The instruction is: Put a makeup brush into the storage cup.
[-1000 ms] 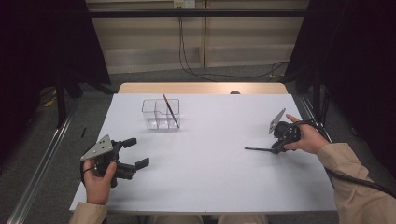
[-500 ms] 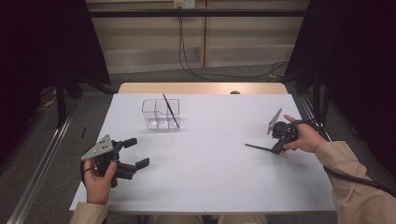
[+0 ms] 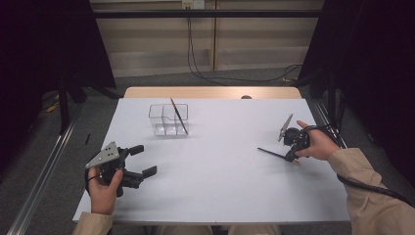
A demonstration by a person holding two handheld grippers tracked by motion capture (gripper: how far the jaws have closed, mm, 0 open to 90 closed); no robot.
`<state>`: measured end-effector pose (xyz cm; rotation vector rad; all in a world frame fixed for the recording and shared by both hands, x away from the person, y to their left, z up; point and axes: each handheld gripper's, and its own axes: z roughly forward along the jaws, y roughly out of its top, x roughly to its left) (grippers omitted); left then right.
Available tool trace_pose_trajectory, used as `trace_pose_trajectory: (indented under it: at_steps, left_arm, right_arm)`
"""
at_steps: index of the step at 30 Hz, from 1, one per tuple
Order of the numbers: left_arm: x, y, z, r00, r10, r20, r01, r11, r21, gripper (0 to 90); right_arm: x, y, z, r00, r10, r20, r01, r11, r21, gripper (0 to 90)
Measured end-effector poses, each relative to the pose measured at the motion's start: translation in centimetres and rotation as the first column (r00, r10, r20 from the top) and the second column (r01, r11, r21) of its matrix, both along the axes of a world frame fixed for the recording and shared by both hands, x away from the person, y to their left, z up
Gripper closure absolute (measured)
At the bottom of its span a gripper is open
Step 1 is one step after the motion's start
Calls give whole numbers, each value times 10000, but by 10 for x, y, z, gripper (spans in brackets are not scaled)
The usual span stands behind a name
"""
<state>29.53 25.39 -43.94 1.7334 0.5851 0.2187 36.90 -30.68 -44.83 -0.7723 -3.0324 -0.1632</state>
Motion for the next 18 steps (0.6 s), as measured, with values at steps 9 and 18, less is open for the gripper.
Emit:
trace_pose_trajectory:
  at_steps: [9,18]
  left_arm:
    - [0,-2,1,10000,-36,8,36,10000,26,27]
    - [3,-5,1,9999,-148,23,148,9998,109,26]
  right_arm:
    - [-5,-2,2,9999,-25,-104,28,9998,217,846]
    - [-9,0,16,9999,115,-4,-115,9984,547,846]
